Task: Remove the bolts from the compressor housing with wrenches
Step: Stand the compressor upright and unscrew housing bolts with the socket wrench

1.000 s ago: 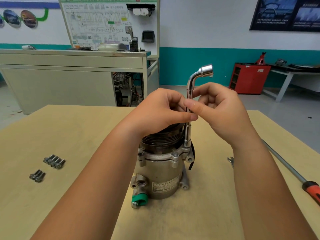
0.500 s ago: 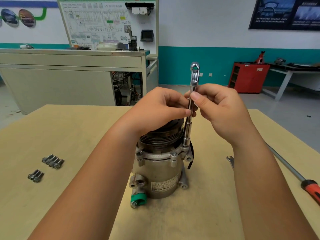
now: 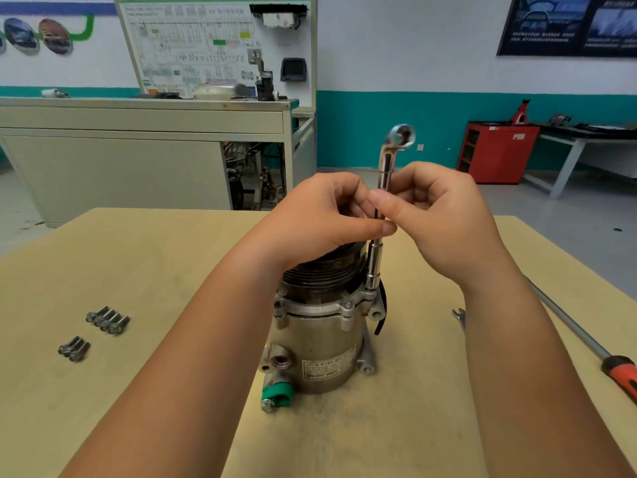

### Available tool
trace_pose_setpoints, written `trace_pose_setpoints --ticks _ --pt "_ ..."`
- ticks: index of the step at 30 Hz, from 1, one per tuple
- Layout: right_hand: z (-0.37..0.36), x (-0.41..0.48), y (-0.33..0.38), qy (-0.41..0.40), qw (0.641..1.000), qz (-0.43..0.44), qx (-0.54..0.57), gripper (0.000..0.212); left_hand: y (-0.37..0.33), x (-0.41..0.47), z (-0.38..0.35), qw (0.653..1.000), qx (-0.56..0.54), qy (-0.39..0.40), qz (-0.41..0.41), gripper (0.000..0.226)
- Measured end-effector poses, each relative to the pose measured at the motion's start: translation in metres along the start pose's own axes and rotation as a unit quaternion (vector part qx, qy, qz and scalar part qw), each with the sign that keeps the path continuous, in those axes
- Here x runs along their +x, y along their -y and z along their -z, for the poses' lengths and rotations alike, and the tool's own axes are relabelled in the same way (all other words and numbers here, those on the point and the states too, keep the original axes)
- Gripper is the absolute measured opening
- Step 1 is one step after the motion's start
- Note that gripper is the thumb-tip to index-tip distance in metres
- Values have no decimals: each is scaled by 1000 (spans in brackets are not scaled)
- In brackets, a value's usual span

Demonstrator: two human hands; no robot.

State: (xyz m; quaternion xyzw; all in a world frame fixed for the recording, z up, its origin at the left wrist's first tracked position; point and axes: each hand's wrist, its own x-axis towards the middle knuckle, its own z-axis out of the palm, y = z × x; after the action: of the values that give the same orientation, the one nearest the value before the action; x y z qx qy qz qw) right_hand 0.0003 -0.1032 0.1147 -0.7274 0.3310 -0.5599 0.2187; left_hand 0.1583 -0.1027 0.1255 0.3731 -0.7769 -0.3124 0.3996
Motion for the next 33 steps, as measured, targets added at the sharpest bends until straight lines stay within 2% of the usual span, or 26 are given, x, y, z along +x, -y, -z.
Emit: trace_pose_setpoints --ticks 2,4,7,11,13,17,19,20,21,24,27,30,33 --pt "1 0 3 34 999 5 -7 6 -2 -1 1 1000 -5 -1 6 14" --pt "2 -1 3 51 999 2 -8 15 -5 -2 2 1000 -8 5 10 14" --pt "1 0 2 44 999 -5 -4 22 -4 -3 4 1000 -6 3 8 11" --pt "1 1 1 24 1000 -5 10 9 -3 -2 4 1000 2 2 8 4" --pt "3 1 0 9 1000 -5 12 6 -2 -1 4 1000 1 2 9 8" --pt "2 1 -2 -4 1000 -13 11 17 0 0 1 1000 2 5 9 13" --pt "-1 1 -2 -9 1000 -15 7 17 0 1 0 1000 5 2 8 21" --pt "-1 1 -2 -10 1000 -13 6 15 0 1 0 1000 4 3 7 18" --pt "-2 1 -2 -9 1000 -10 6 13 -1 0 -1 1000 3 5 7 14" --pt "-2 0 -1 24 1000 8 2 5 -3 -1 1 1000 -7 8 11 18" --pt "-1 0 -1 42 999 6 -12 14 -4 -2 3 1000 -18 11 12 19" --pt "1 1 -1 50 999 3 -18 12 -5 -3 4 1000 -16 13 8 21" --pt "2 0 0 46 999 11 -8 12 -3 -2 4 1000 -20 5 1 15"
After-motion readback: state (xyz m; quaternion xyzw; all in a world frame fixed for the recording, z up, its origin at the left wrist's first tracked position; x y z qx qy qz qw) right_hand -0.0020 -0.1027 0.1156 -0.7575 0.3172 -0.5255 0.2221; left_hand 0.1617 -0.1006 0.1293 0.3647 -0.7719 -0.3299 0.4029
